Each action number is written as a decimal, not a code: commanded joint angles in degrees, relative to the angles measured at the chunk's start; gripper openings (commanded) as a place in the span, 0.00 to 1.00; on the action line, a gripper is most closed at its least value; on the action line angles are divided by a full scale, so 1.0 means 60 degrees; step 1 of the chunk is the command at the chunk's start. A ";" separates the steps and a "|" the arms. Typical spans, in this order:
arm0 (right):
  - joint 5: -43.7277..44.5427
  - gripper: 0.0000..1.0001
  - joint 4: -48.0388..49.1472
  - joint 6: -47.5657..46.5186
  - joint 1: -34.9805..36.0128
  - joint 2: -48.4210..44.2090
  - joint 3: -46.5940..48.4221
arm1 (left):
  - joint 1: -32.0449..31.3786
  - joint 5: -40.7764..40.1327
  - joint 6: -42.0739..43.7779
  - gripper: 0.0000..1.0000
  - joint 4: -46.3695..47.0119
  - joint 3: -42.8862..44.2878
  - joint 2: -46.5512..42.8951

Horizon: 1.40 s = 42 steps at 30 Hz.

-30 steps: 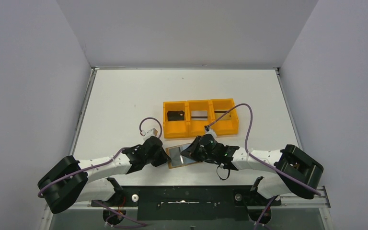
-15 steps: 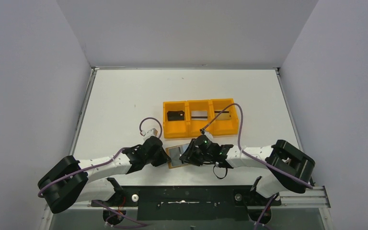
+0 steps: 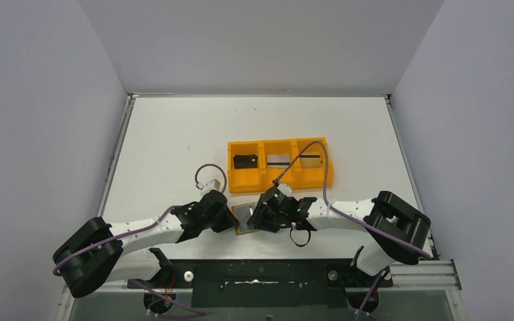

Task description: Take the credit cards out of the card holder

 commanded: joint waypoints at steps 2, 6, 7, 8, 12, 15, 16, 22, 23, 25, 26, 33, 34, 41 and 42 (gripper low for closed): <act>0.0306 0.38 -0.0660 -0.0066 0.0121 0.0538 0.0609 | -0.0110 -0.0067 0.0248 0.00 -0.1103 -0.0202 0.0192; 0.0482 0.37 -0.0879 -0.0009 0.0147 0.0729 0.0751 | -0.0119 -0.0056 0.0264 0.00 -0.1103 -0.0202 0.0195; 0.0459 0.37 -0.0823 0.0027 0.0146 0.0714 0.0703 | -0.0118 -0.0042 0.0264 0.00 -0.1092 -0.0222 0.0192; 0.0570 0.35 -0.0967 0.0103 0.0151 0.0678 0.0703 | -0.0110 -0.0039 0.0263 0.00 -0.1089 -0.0217 0.0192; 0.1300 0.37 -0.1391 0.0338 0.0252 0.0234 0.0635 | -0.0111 -0.0035 0.0263 0.00 -0.1079 -0.0244 0.0152; 0.1084 0.37 -0.1294 0.0248 0.0208 0.0414 0.0680 | -0.0110 -0.0010 0.0262 0.00 -0.0963 -0.0275 0.0180; 0.1029 0.36 -0.1359 0.0194 0.0196 0.0538 0.0795 | -0.0113 -0.0009 0.0266 0.00 -0.0947 -0.0275 0.0210; 0.0630 0.30 -0.0855 -0.0200 0.0267 0.0884 0.1046 | -0.0107 0.0090 0.0321 0.00 -0.0845 -0.0231 0.0336; 0.0494 0.28 -0.0132 -0.0208 0.0247 0.0800 0.0863 | -0.0115 0.0097 0.0328 0.00 -0.0840 -0.0231 0.0338; 0.0189 0.23 0.0968 -0.0136 0.0116 0.0545 0.0401 | -0.0117 0.0118 0.0321 0.00 -0.0801 -0.0251 0.0324; 0.0027 0.19 0.1505 -0.0099 0.0030 0.0406 0.0200 | -0.0125 0.0128 0.0328 0.00 -0.0784 -0.0259 0.0323; -0.0646 0.04 0.3835 -0.0097 -0.0288 -0.0214 -0.0648 | -0.0112 0.0175 0.0363 0.00 -0.0688 -0.0319 0.0294; -0.0614 0.02 0.3887 -0.0136 -0.0297 -0.0258 -0.0665 | -0.0112 0.0179 0.0365 0.00 -0.0669 -0.0319 0.0294; -0.0607 0.06 0.4327 -0.0314 -0.0256 -0.0373 -0.0933 | -0.0120 0.0246 0.0511 0.00 -0.0621 -0.0298 0.0303; -0.0583 0.10 0.4234 -0.0253 -0.0255 -0.0339 -0.0944 | -0.0116 0.0266 0.0555 0.00 -0.0600 -0.0290 0.0308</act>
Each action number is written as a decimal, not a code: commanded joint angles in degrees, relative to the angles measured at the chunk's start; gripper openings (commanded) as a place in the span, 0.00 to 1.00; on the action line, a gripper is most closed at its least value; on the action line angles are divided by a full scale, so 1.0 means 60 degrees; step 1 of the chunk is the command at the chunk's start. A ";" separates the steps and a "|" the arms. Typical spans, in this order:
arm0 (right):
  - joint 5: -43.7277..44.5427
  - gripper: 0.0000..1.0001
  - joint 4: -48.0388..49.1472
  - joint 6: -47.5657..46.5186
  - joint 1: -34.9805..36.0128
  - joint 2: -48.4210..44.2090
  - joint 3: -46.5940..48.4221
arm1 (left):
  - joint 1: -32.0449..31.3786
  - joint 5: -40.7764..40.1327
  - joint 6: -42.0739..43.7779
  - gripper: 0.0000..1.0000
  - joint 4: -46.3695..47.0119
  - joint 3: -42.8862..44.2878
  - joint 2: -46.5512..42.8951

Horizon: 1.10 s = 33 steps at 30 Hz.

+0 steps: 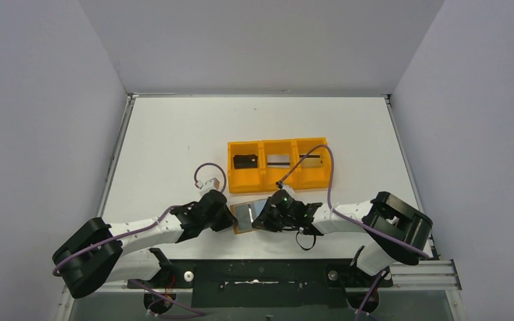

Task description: Take the credit cards out of the card holder

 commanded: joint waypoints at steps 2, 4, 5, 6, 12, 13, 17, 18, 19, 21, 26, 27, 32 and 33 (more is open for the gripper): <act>0.0043 0.14 0.1803 0.0293 0.0062 -0.0255 0.0228 | -0.0134 0.0547 0.0454 0.00 -0.0593 -0.0275 0.0341; 0.0364 0.20 0.0689 0.0444 0.0058 -0.0059 0.0420 | -0.0134 0.0595 0.0457 0.00 -0.0537 -0.0276 0.0362; 0.0483 0.20 0.0080 0.0461 0.0062 0.0103 0.0641 | -0.0127 0.0627 0.0468 0.00 -0.0513 -0.0288 0.0363; 0.0634 0.20 -0.0487 0.0370 0.0081 0.0271 0.0891 | -0.0127 0.0629 0.0459 0.00 -0.0490 -0.0290 0.0376; 0.1525 0.06 -0.2707 -0.0223 0.0525 0.0899 0.2470 | -0.0127 0.0647 0.0466 0.00 -0.0437 -0.0290 0.0408; 0.1723 0.03 -0.2919 -0.0333 0.0618 0.0887 0.2641 | -0.0127 0.0647 0.0458 0.00 -0.0446 -0.0283 0.0409; 0.1866 0.00 -0.2725 -0.0713 0.0797 0.0567 0.2741 | -0.0136 0.0563 0.0457 0.00 -0.0580 -0.0279 0.0346; 0.1887 0.00 -0.2581 -0.0711 0.0808 0.0391 0.2645 | -0.0137 0.0533 0.0457 0.00 -0.0654 -0.0267 0.0317; 0.1891 0.00 -0.2429 -0.0689 0.0791 0.0210 0.2514 | -0.0133 0.0488 0.0465 0.00 -0.0735 -0.0261 0.0283; 0.2000 0.00 -0.2288 -0.0586 0.0756 -0.0158 0.2283 | -0.0113 0.0373 0.0443 0.00 -0.0949 -0.0235 0.0211; 0.2155 0.00 -0.2292 -0.0425 0.0640 -0.0760 0.1900 | -0.0107 0.0174 0.0495 0.00 -0.1266 -0.0191 0.0073; 0.2157 0.00 -0.2331 -0.0382 0.0603 -0.0807 0.1832 | -0.0106 0.0148 0.0488 0.00 -0.1306 -0.0177 0.0063; 0.2199 0.00 -0.2400 -0.0235 0.0528 -0.1021 0.1575 | -0.0099 0.0098 0.0530 0.00 -0.1396 -0.0129 0.0041; 0.2179 0.00 -0.2401 -0.0214 0.0511 -0.1030 0.1538 | -0.0103 0.0096 0.0541 0.00 -0.1390 -0.0118 0.0041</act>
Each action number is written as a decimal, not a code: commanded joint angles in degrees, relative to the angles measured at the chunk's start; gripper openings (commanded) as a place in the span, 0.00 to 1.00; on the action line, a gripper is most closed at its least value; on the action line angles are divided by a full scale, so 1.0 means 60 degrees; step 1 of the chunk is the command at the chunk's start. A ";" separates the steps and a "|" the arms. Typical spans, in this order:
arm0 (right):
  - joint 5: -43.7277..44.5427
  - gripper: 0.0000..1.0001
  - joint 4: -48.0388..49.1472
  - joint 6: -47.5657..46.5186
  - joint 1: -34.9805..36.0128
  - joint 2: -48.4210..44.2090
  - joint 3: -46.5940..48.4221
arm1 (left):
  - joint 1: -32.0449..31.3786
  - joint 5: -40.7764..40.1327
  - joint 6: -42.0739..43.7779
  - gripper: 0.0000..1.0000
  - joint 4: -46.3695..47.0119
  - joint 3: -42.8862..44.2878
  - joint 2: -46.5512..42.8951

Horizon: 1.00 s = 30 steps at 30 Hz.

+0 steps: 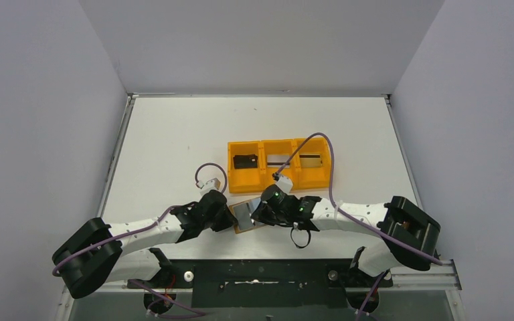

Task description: Take the credit cards out of the card holder

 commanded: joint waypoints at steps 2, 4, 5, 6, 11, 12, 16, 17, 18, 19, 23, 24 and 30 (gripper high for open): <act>0.0260 0.00 0.0497 0.0150 -0.0148 -0.0321 -0.0252 | -0.0095 0.0137 0.0339 0.00 -0.1303 -0.0089 0.0076; -0.0028 0.05 0.0753 0.0079 -0.0224 -0.0193 -0.0303 | -0.0096 0.0188 0.0429 0.00 -0.1164 -0.0099 0.0056; -0.0174 0.09 0.0844 0.0062 -0.0289 -0.0107 -0.0319 | -0.0093 0.0203 0.0486 0.00 -0.1109 -0.0103 0.0048; -0.0341 0.12 0.1017 0.0025 -0.0381 -0.0008 -0.0338 | -0.0093 0.0234 0.0511 0.00 -0.1071 -0.0107 0.0053; -0.0783 0.28 0.1269 -0.0168 -0.0621 0.0415 -0.0268 | -0.0099 0.0321 0.0546 0.00 -0.0989 -0.0148 0.0070; -0.0871 0.30 0.1267 -0.0192 -0.0637 0.0513 -0.0214 | -0.0096 0.0329 0.0539 0.00 -0.0942 -0.0177 0.0078; -0.0985 0.32 0.0852 -0.0314 -0.0575 0.1013 0.0120 | -0.0121 0.0426 0.0517 0.00 -0.0836 -0.0231 0.0099; -0.0988 0.33 0.0637 -0.0354 -0.0532 0.1135 0.0252 | -0.0111 0.0428 0.0517 0.00 -0.0819 -0.0231 0.0107; -0.0988 0.34 0.0363 -0.0379 -0.0494 0.1301 0.0413 | -0.0112 0.0432 0.0517 0.00 -0.0802 -0.0231 0.0108; -0.0944 0.35 0.0034 -0.0396 -0.0429 0.1444 0.0615 | -0.0119 0.0424 0.0517 0.00 -0.0787 -0.0233 0.0113; -0.0676 0.42 -0.1280 -0.0548 -0.0078 0.2031 0.1394 | -0.0109 0.0460 0.0534 0.00 -0.0764 -0.0202 0.0141; -0.0682 0.42 -0.1514 -0.0564 -0.0047 0.2165 0.1567 | -0.0117 0.0473 0.0545 0.00 -0.0753 -0.0202 0.0154; -0.1244 0.43 -0.0481 -0.0675 0.0005 0.1993 0.1294 | -0.0099 0.0495 0.0505 0.00 -0.0600 -0.0297 0.0115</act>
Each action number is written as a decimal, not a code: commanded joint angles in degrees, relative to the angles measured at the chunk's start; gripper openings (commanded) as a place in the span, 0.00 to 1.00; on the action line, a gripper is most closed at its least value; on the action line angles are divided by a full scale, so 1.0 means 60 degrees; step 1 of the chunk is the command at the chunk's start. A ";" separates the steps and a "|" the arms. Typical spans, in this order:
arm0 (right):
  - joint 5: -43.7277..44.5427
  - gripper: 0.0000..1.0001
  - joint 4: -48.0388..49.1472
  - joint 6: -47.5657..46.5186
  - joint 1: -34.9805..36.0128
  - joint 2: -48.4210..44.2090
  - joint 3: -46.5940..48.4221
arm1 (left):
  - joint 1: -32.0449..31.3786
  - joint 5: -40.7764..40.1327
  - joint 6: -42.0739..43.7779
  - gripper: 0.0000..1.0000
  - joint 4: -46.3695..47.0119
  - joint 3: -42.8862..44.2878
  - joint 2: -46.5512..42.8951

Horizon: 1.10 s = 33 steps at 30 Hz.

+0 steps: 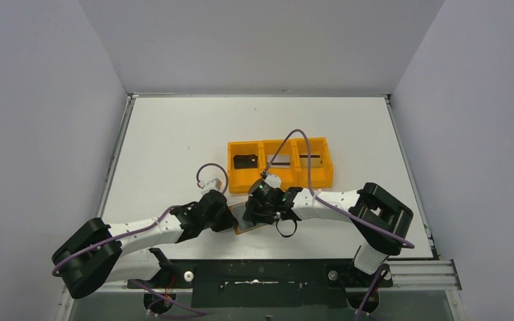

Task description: Take the credit cards out of the card holder

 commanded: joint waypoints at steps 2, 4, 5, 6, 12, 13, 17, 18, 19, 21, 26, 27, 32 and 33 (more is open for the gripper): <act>-0.1450 0.39 0.2507 0.0048 0.0151 -0.0367 -0.1060 | -0.0097 0.0328 0.0262 0.00 -0.0460 -0.0353 0.0136; -0.1944 0.30 0.3978 0.0358 0.0017 -0.0629 -0.1697 | -0.0095 0.0349 0.0262 0.00 -0.0268 -0.0402 0.0185; -0.2108 0.28 0.4499 0.0442 -0.0070 -0.0741 -0.1901 | -0.0110 0.0402 0.0262 0.00 -0.0178 -0.0414 0.0209; -0.2258 0.25 0.4866 0.0494 -0.0141 -0.0808 -0.2015 | -0.0119 0.0435 0.0262 0.00 -0.0094 -0.0435 0.0250; -0.2631 0.10 0.5876 0.0307 -0.0269 -0.1066 -0.2233 | -0.0125 0.0521 0.0277 0.00 0.0094 -0.0408 0.0482; -0.2703 0.08 0.6056 0.0304 -0.0276 -0.1074 -0.2307 | -0.0132 0.0510 0.0277 0.00 0.0094 -0.0411 0.0484; -0.2948 0.05 0.7132 0.0528 -0.0278 -0.1173 -0.2840 | -0.0118 0.0488 0.0305 0.00 0.0110 -0.0380 0.0499; -0.2977 0.05 0.7328 0.0588 -0.0270 -0.1197 -0.2949 | -0.0113 0.0488 0.0317 0.00 0.0109 -0.0372 0.0499; -0.3004 0.08 0.7435 0.0608 -0.0291 -0.1198 -0.3025 | -0.0114 0.0487 0.0320 0.00 0.0122 -0.0368 0.0486; -0.3050 0.12 0.7448 0.0595 -0.0330 -0.1183 -0.3099 | -0.0116 0.0495 0.0360 0.00 0.0182 -0.0377 0.0471; -0.3246 0.14 0.7457 0.0525 -0.0416 -0.0800 -0.3129 | -0.0117 0.0667 0.0449 0.00 0.0508 -0.0479 0.0415; -0.3197 0.08 0.7365 0.0512 -0.0402 -0.0735 -0.3100 | -0.0116 0.0684 0.0459 0.00 0.0518 -0.0487 0.0399; -0.2524 0.00 0.6128 0.0114 -0.0300 -0.1082 -0.2824 | -0.0109 0.0598 0.0442 0.00 0.0271 -0.0481 0.0225; -0.2442 0.00 0.6130 0.0113 -0.0324 -0.1221 -0.2899 | -0.0101 0.0521 0.0415 0.00 0.0160 -0.0468 0.0162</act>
